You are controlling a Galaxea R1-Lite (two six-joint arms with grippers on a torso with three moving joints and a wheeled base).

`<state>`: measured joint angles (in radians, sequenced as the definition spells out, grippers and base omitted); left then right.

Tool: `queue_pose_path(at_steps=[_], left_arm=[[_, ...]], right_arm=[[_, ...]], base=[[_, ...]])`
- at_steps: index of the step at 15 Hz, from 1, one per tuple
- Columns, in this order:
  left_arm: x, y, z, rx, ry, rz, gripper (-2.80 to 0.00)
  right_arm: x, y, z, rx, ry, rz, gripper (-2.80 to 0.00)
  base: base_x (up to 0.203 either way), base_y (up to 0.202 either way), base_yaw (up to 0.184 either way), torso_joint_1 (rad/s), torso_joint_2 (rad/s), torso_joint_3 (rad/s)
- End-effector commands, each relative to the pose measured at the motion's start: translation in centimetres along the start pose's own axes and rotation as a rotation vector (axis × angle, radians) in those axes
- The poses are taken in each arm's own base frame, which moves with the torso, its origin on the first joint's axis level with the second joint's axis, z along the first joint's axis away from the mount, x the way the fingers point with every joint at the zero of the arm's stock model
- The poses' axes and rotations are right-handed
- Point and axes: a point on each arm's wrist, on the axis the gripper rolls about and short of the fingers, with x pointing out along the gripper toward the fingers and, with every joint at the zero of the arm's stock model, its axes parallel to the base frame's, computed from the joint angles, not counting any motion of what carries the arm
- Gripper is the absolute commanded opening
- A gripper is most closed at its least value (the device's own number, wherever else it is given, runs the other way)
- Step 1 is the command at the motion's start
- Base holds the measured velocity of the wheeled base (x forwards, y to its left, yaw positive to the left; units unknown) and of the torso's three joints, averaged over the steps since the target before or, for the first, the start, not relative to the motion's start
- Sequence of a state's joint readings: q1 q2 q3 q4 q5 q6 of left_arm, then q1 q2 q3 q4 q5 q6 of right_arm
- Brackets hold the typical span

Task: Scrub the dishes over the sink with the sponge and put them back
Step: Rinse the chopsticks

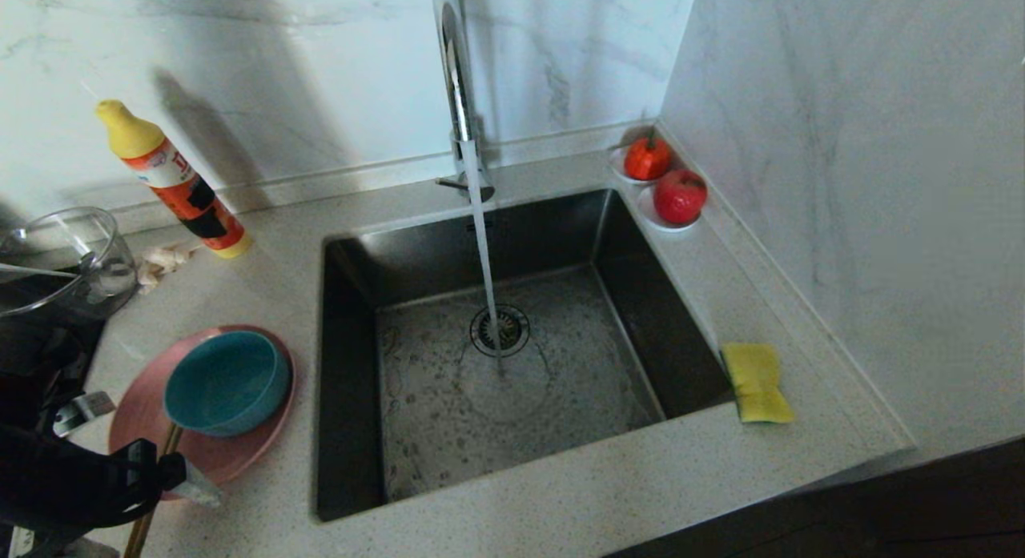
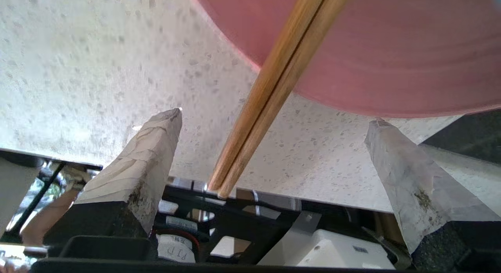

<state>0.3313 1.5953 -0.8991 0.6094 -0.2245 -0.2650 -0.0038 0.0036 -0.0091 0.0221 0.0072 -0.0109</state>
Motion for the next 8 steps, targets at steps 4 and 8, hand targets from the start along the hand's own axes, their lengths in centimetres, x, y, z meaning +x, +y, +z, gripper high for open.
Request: queue_pose_path(at_steps=[4,8], left_arm=[[0.02,-0.03,-0.12,-0.004,0.001,-0.002,0.00],[-0.01,-0.02,-0.21,-0.004,0.001,-0.002,-2.79]], right_arm=[[0.00,0.00,-0.01,-0.001,0.000,0.001,-2.80],[0.00,0.00,-0.01,-0.001,0.000,0.000,-2.80]], base=[[0.000,0.000,0.000,0.000,0.00,0.000],[0.000,0.000,0.000,0.000,0.00,0.000]])
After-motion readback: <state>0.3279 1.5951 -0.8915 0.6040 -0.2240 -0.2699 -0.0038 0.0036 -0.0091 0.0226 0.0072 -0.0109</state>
